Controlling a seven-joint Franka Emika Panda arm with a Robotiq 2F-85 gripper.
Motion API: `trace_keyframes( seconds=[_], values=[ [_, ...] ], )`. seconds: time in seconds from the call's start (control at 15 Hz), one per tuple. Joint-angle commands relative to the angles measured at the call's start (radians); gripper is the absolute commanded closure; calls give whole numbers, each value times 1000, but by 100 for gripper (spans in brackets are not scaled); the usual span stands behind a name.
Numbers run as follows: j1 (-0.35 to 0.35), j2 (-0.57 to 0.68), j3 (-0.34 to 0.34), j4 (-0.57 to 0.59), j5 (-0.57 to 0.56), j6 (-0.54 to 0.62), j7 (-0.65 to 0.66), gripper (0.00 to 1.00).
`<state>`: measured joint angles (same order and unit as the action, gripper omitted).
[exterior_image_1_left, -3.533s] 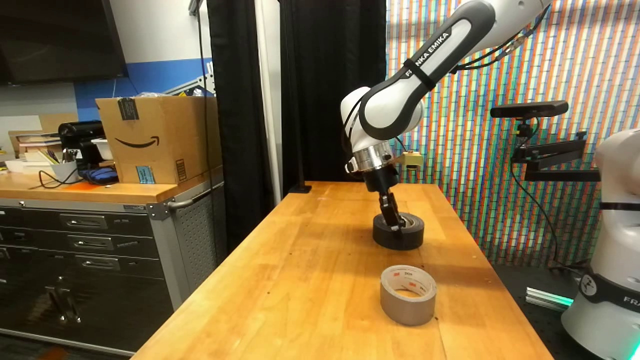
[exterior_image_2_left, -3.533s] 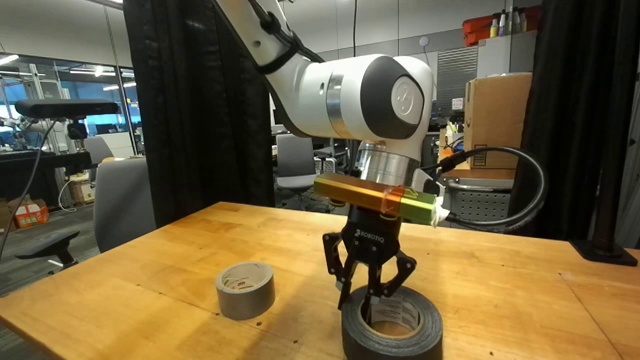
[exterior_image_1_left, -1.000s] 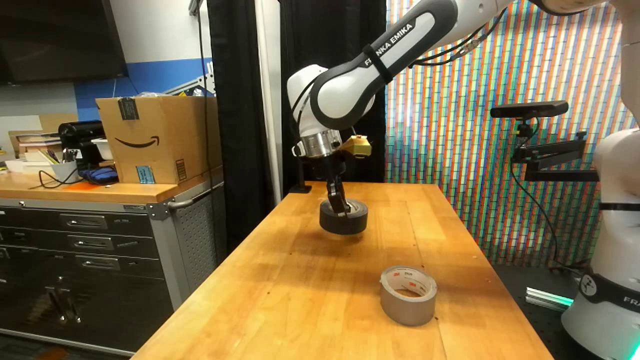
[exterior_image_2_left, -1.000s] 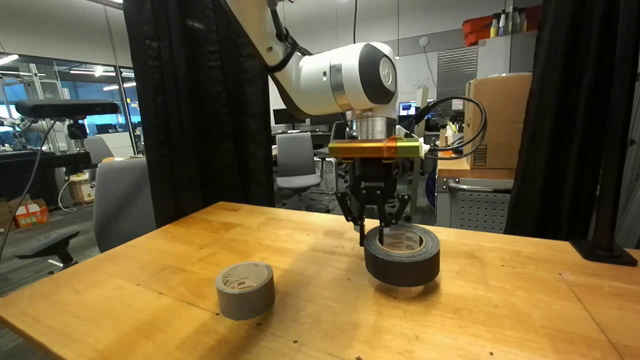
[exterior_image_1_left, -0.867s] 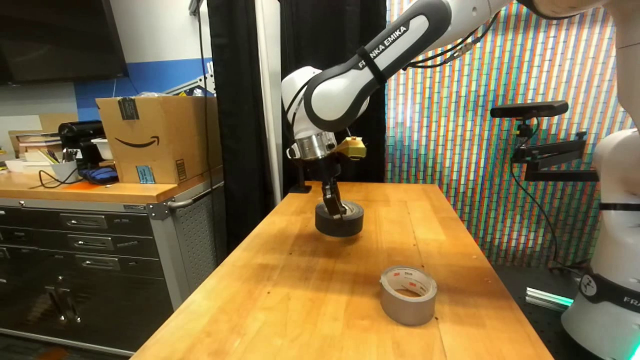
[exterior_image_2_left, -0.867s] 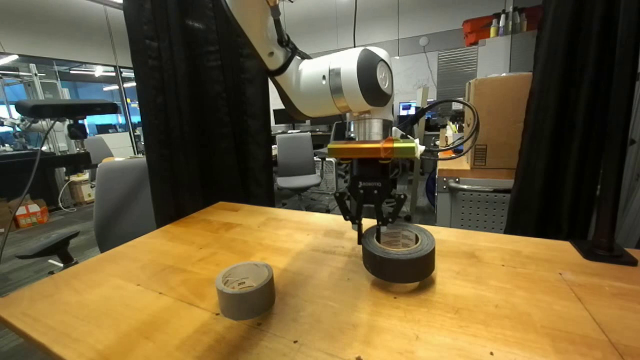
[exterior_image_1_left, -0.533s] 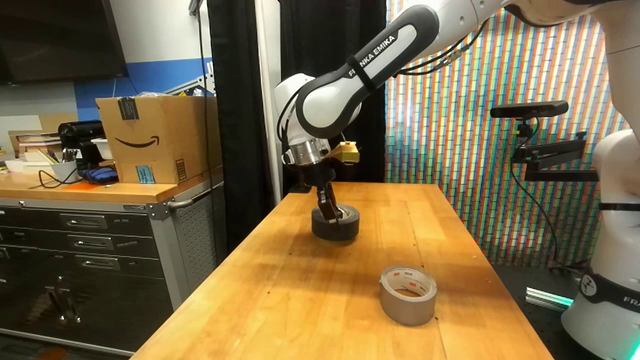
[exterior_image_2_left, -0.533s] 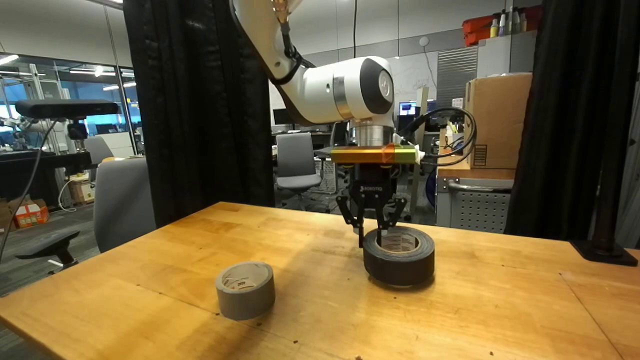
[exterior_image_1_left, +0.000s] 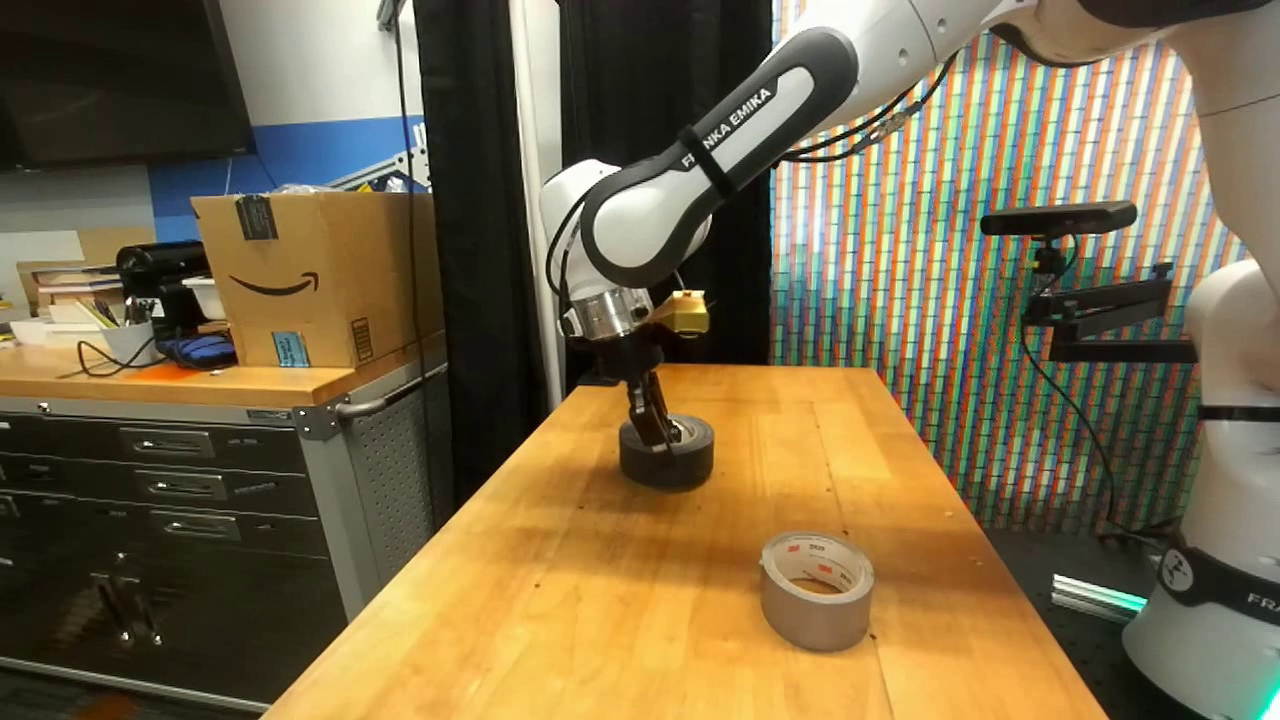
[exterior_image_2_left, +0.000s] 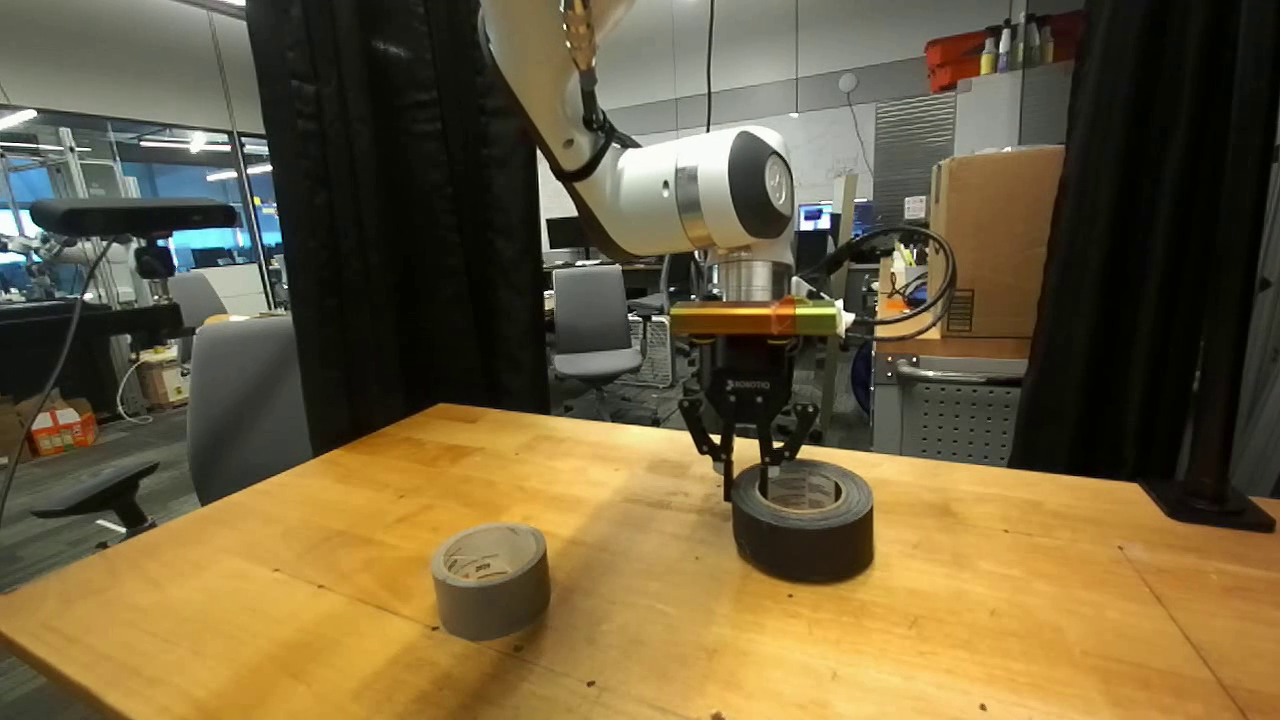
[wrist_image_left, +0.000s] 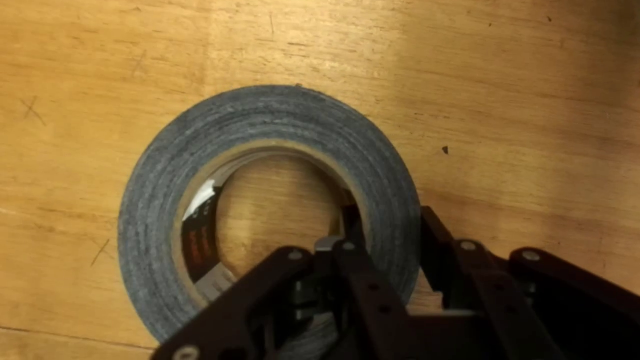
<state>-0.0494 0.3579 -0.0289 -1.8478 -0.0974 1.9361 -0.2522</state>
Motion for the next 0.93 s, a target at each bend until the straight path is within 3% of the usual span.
trace_keyframes(
  seconds=[0.0, 0.07, 0.13, 0.2, 0.33, 0.4, 0.53, 0.87],
  values=[
    [-1, 23, 1, 64, -24, -52, 3, 91],
    [-1, 23, 0, 64, -24, -51, 4, 77],
    [-2, 23, 0, 62, -24, -50, 4, 44],
    [-3, 22, -1, 62, -24, -51, 4, 43],
    [0, 19, -4, 69, -32, -56, 13, 29],
    [-6, 16, 4, 32, -10, -24, 3, 45],
    [-6, 16, 3, 41, -15, -29, 3, 30],
    [-6, 16, 3, 42, -16, -30, 3, 29]
  ],
)
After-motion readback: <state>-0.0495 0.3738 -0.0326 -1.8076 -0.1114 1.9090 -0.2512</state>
